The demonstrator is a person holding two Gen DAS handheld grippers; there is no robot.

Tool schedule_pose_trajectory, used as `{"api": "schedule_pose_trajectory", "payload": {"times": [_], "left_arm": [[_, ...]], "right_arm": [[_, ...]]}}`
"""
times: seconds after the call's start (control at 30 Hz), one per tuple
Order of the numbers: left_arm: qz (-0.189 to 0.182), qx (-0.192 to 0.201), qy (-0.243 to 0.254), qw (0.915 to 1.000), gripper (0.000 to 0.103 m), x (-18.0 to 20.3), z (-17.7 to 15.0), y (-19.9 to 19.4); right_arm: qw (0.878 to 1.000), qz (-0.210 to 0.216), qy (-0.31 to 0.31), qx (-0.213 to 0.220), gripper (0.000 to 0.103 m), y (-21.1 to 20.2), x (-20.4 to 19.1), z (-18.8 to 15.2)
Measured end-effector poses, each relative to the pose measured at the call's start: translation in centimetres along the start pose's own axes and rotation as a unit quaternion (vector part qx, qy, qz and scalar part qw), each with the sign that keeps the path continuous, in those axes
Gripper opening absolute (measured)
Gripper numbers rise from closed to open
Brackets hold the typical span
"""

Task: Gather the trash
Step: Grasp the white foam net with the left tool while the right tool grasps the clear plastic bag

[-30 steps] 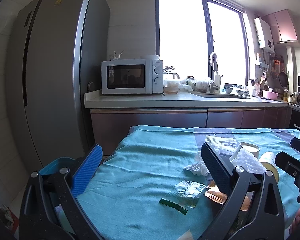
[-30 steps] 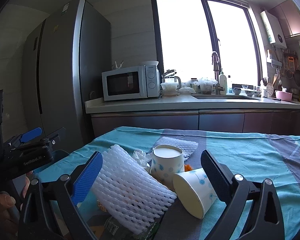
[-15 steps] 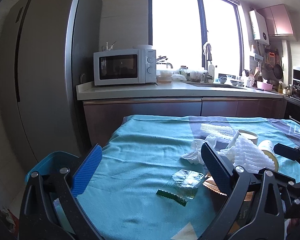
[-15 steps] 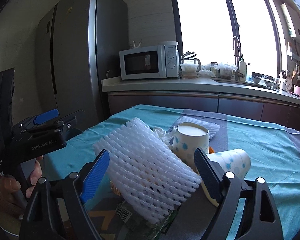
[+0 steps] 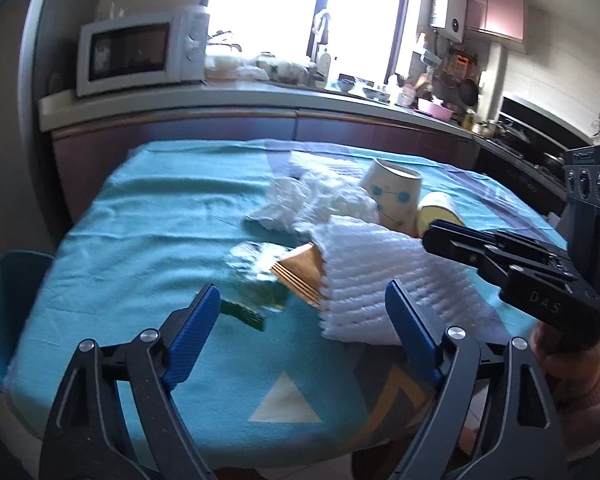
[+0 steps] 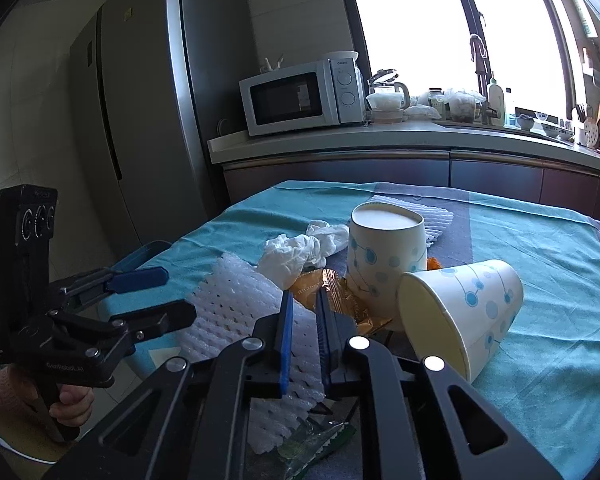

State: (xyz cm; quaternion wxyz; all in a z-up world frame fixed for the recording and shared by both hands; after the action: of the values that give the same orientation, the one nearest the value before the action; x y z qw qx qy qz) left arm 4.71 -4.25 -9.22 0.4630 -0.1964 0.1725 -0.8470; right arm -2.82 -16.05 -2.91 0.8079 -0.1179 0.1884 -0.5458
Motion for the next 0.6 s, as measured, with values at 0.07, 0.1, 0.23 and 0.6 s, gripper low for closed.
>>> {"api": "schedule_pose_trajectory", "payload": {"times": [0.07,0.1,0.23,0.6], "left_arm": [[-0.021,-0.016,-0.01,0.9996,0.069,0.5,-0.6,1.0],[-0.033,-0.023,-0.015,0.9991,0.067,0.6,-0.8,1.4],[-0.069,-0.043,-0.042,0.9958,0.032,0.6,-1.4,2.6],[-0.074,-0.005,-0.067,0.9949,0.011,-0.9,0.3,0.1]], "right_arm": [[1.0,0.001,0.001,0.0,0.013,0.0,0.1,0.0],[1.0,0.002,0.0,0.0,0.014,0.0,0.1,0.0],[1.0,0.007,0.001,-0.001,0.016,0.1,0.1,0.0],[1.0,0.001,0.018,0.013,0.032,-0.5,0.9,0.8]]}}
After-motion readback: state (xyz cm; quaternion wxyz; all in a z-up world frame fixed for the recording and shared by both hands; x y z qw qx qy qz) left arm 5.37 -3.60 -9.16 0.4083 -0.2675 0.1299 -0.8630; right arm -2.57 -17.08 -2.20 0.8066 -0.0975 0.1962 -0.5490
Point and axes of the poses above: each gripper's, at about its wrist camera, not at the fingertips, and y roughly the way its jaws point, x to its right, z to its top, the point moved 5 cm from there along y, roughly the way its jaws point, and after that the axes turned 5 degrees about x, right-handed, at the moved point
